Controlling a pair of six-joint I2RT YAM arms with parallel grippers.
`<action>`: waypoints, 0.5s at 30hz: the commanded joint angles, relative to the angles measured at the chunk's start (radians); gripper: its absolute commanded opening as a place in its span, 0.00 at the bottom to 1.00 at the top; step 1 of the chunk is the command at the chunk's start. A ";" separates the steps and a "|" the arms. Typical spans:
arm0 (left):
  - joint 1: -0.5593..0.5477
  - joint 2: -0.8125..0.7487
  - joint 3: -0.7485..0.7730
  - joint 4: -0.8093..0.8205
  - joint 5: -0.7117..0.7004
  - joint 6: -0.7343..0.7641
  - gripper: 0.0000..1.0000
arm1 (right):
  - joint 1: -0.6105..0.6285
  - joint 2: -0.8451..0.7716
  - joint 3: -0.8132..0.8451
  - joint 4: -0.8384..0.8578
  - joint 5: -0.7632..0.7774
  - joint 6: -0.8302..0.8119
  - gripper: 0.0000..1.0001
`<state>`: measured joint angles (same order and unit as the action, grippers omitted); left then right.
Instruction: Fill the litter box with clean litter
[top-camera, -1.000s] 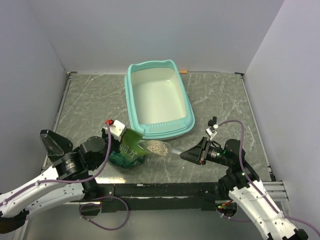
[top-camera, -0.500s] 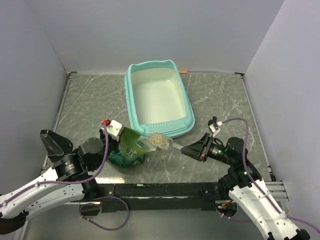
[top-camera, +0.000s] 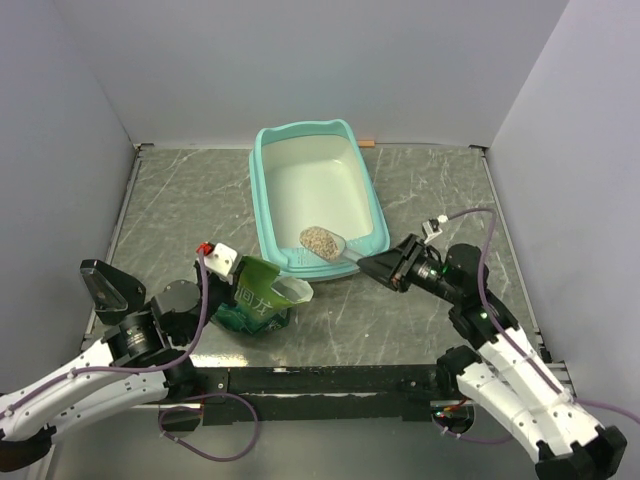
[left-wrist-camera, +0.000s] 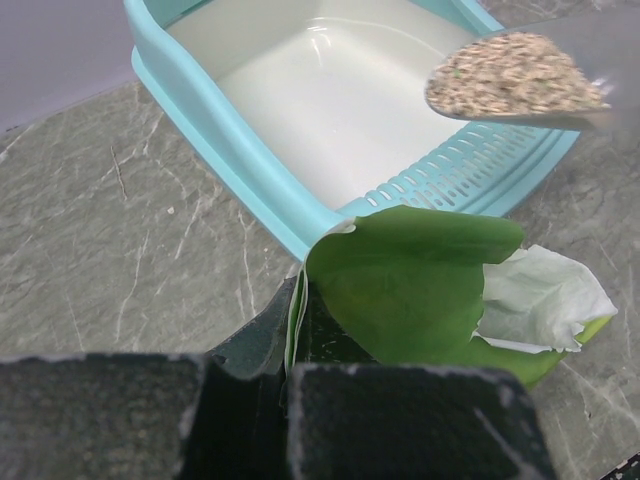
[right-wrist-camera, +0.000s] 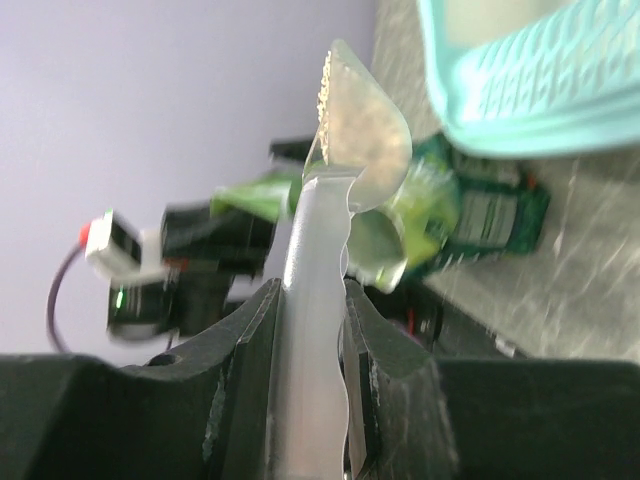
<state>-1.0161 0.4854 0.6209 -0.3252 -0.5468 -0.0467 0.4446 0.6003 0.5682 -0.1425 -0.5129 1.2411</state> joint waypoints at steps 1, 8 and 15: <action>-0.002 -0.019 -0.009 0.052 0.005 -0.025 0.01 | -0.001 0.126 0.088 0.136 0.109 -0.002 0.00; -0.002 -0.031 -0.016 0.054 0.030 -0.027 0.01 | -0.001 0.409 0.194 0.224 0.207 -0.081 0.00; -0.001 -0.077 -0.024 0.063 0.051 -0.033 0.01 | -0.004 0.746 0.516 -0.056 0.329 -0.378 0.00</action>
<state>-1.0161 0.4397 0.6018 -0.3191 -0.5175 -0.0498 0.4446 1.2270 0.8768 -0.0959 -0.2882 1.0767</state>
